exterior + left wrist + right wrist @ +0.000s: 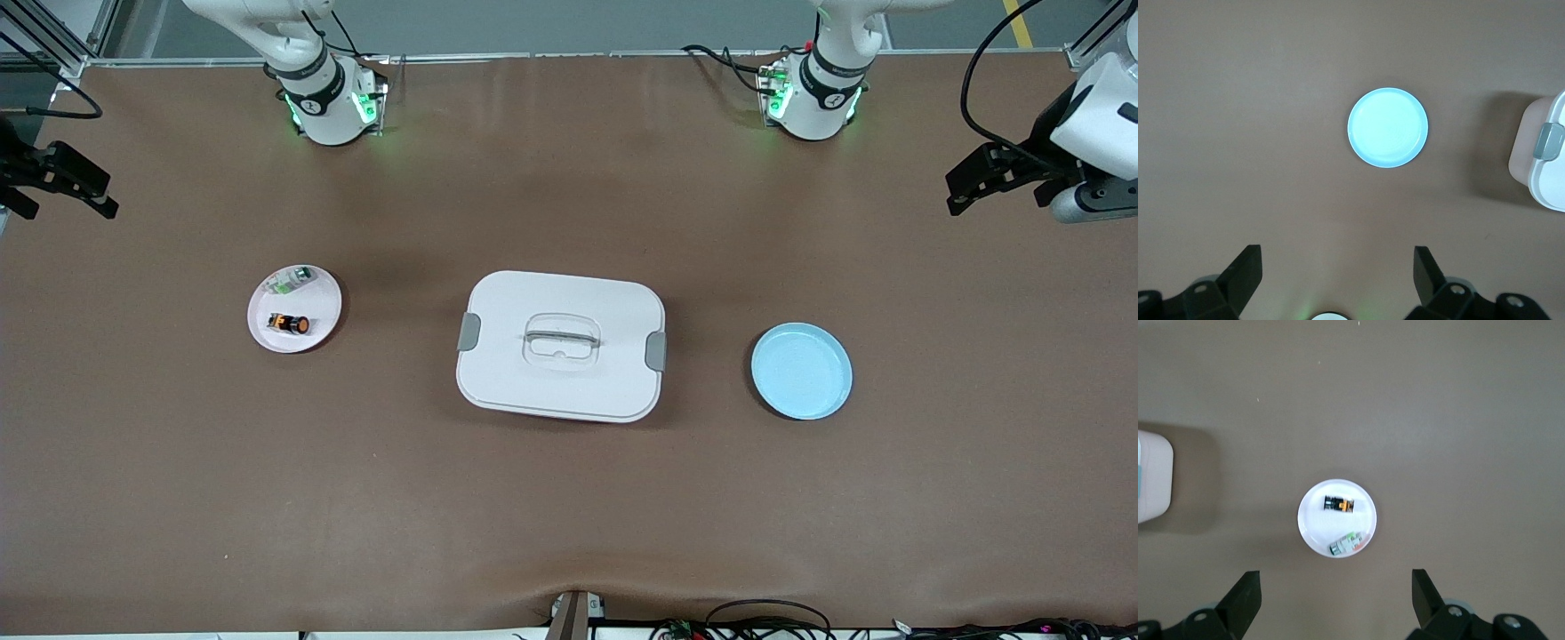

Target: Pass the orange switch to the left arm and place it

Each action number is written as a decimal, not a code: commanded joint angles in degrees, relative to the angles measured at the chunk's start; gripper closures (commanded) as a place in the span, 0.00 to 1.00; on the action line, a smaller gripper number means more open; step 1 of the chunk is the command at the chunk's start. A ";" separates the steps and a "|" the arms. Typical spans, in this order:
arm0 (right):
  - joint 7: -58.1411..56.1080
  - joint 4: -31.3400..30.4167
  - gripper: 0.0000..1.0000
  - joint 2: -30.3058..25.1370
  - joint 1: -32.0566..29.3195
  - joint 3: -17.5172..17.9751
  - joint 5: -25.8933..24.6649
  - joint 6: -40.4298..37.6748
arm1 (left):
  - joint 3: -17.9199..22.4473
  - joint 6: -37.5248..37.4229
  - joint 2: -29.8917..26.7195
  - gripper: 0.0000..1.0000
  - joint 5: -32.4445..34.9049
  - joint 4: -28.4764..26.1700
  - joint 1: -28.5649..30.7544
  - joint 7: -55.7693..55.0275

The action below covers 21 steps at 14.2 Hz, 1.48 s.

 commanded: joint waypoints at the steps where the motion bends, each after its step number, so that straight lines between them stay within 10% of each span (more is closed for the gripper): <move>1: -2.53 1.66 0.00 0.73 -1.24 0.69 -0.19 -1.76 | -0.04 -0.22 0.60 0.00 -0.96 0.19 -0.27 1.31; 14: -3.78 1.57 0.00 12.49 -0.54 0.95 -0.10 -2.20 | 0.05 -0.75 0.69 0.00 -0.08 0.72 0.08 1.22; 21: -0.87 -11.50 0.00 14.17 0.16 1.04 -0.01 15.78 | -0.04 -1.28 0.34 0.00 -0.17 0.28 -0.01 1.13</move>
